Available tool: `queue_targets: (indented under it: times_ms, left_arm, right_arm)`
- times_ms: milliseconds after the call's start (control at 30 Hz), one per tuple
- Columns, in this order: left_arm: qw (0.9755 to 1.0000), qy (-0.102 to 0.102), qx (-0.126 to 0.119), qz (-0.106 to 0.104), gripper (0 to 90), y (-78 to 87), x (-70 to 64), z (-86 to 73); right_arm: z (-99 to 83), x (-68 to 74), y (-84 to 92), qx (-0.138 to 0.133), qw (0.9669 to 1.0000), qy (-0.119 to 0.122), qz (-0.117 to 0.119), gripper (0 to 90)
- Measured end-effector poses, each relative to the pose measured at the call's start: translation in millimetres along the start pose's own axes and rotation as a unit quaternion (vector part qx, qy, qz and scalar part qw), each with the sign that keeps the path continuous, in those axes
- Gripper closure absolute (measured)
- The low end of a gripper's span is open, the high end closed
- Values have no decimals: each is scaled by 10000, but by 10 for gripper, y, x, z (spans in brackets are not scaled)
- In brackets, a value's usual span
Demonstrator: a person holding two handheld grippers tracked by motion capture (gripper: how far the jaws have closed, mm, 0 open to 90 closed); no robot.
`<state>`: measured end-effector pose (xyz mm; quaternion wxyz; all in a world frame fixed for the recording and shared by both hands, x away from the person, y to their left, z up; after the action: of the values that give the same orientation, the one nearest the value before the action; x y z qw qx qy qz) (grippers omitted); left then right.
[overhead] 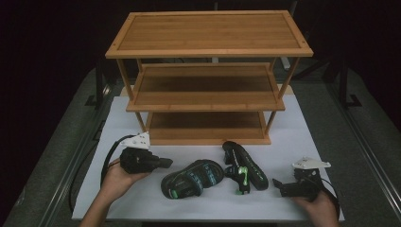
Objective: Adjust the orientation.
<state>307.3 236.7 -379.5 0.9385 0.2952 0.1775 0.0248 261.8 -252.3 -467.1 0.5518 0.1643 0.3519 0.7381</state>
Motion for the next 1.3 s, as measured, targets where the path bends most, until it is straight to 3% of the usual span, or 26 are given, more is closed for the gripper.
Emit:
queue_targets:
  times_ms: [333,567,700,733,833,967,1000,1300]
  left_arm:
    - [9998,-24,180,-115,900,-141,20,5]
    - [9998,-34,149,-90,900,-149,25,11]
    - [9996,-190,5,-200,900,-126,14,90]
    - [9993,-304,-8,-227,859,-151,13,157]
    - [9988,-384,19,-288,718,-210,20,223]
    - [9972,-531,167,-505,592,-378,37,342]
    - [9958,-571,254,-672,563,-459,57,389]
    - [9910,-493,522,-1132,459,-706,153,387]
  right_arm:
    - [-1,0,0,-8,10000,-4,3,0]
    - [0,0,0,-10,10000,-7,1,0]
    - [0,1,0,-5,10000,-10,1,0]
    - [0,0,-1,-10,10000,-5,2,0]
    - [0,0,-1,-9,10000,-2,0,0]
    - [0,0,-1,-11,10000,-4,0,0]
    - [-1,0,-1,-12,10000,-4,1,0]
    - [-1,-1,-1,-16,10000,-5,5,0]
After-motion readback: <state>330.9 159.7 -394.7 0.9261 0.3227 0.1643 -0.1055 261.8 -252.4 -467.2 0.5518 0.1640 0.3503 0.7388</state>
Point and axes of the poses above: each handheld gripper's, and its own axes: y roughly backward along the jaws, z roughly out of its top, x roughly to its left, the point moved 1 cm from there along -y, roughly forward along the jaws, and after that the axes turned 13 degrees about -z, right-handed, at the moved point
